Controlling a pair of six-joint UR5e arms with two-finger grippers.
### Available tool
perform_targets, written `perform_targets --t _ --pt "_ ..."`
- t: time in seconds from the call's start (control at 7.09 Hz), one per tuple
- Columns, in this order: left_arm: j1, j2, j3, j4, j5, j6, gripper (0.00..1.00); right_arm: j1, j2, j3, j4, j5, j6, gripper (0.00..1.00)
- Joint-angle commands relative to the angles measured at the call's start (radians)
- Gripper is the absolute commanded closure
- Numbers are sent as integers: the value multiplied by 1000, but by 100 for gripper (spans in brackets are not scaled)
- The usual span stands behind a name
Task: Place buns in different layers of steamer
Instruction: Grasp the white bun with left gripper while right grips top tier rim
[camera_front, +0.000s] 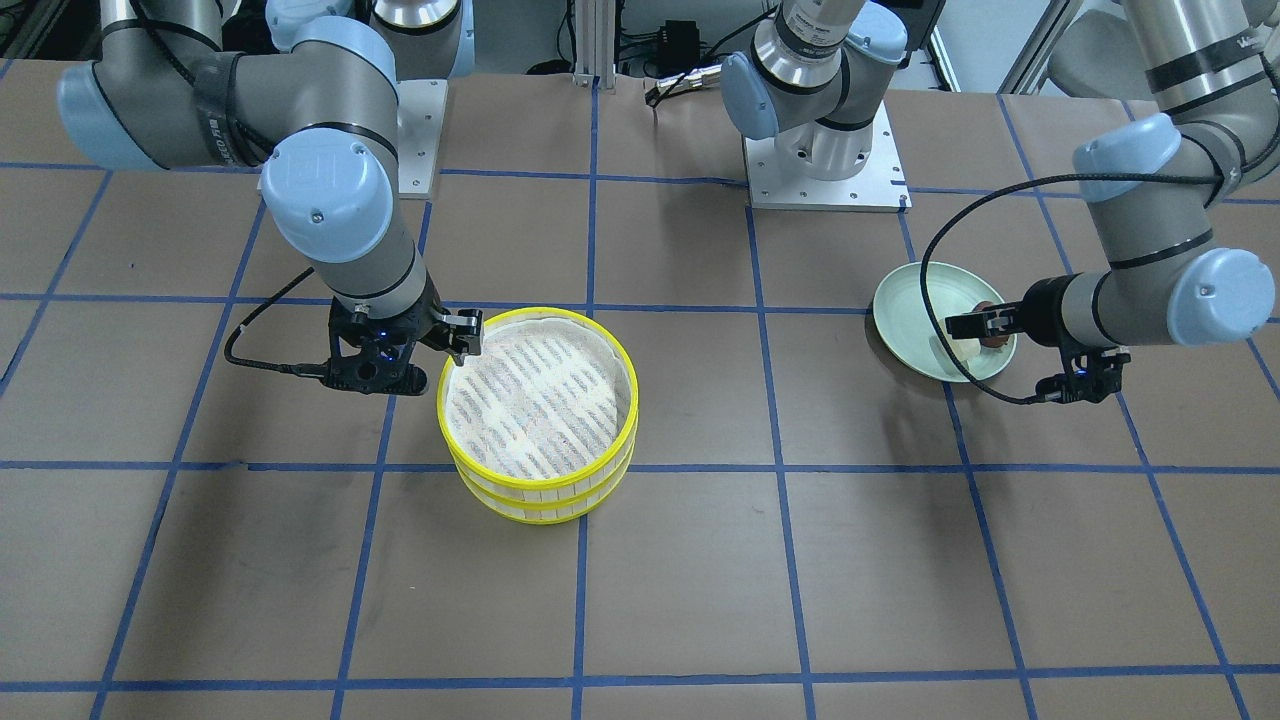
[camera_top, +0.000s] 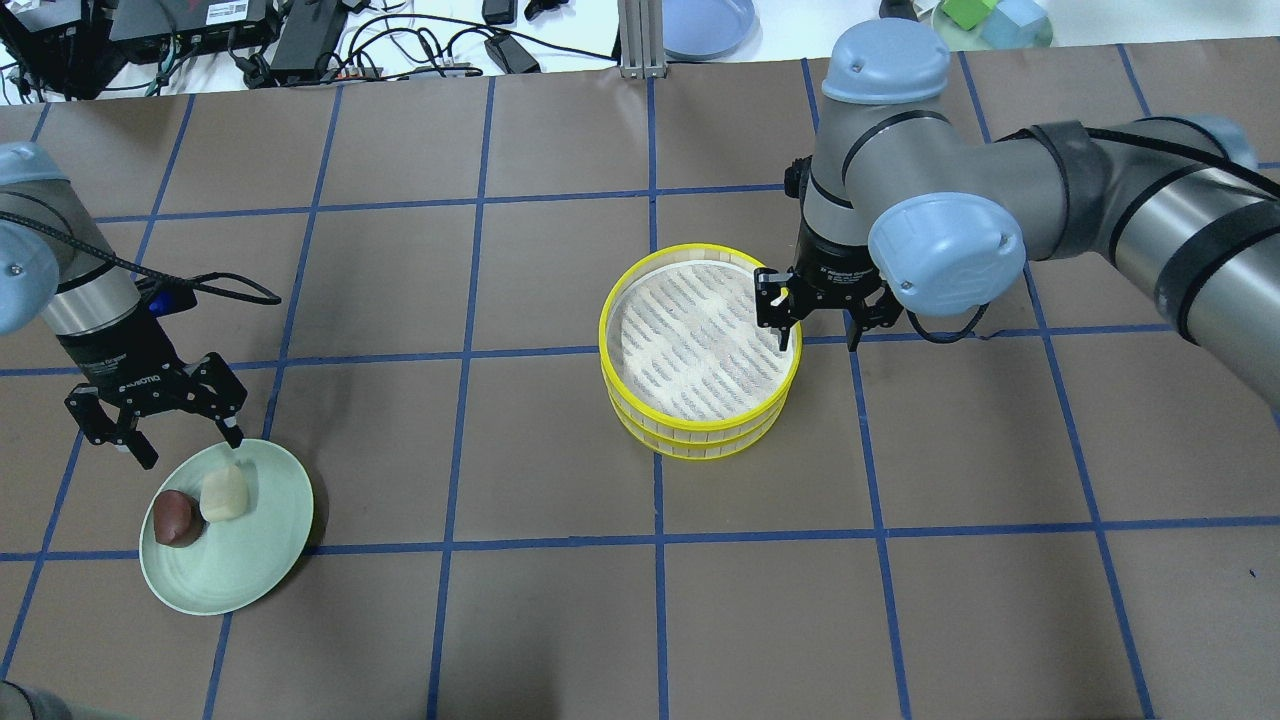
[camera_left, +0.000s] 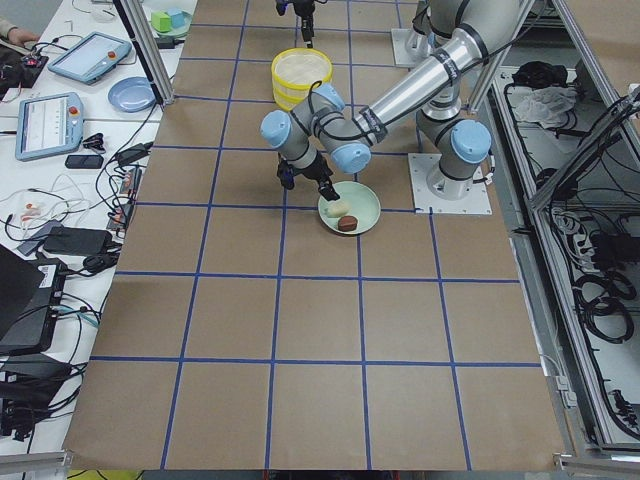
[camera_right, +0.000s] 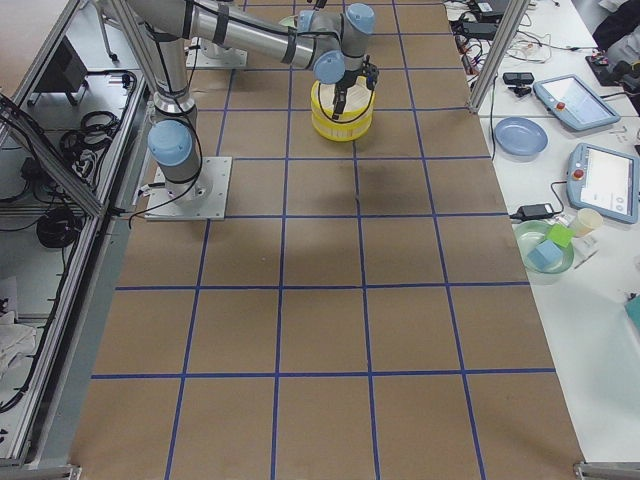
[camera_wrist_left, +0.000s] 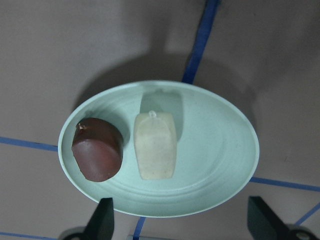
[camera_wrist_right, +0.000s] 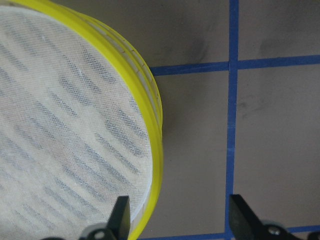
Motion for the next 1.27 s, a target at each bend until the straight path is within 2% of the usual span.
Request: perform_targets --t 0.0,0.42,0.56,0.85,0.99,1.13 --pt "8 -66 0 16 0 1 10 14 25 -2 -5 5 28 29" --pt "9 -107 -3 16 7 0 13 33 55 -7 -25 6 32 29" --pt "9 -119 -8 14 9 1 17 37 63 -10 -30 5 38 29" --pt "9 -132 -22 14 29 -5 41 39 74 -16 -28 5 39 35" --pt "9 -139 -18 14 39 -5 69 39 74 -16 -30 6 39 50" --pt "21 -139 -20 13 56 -5 100 39 78 -17 -27 3 36 84"
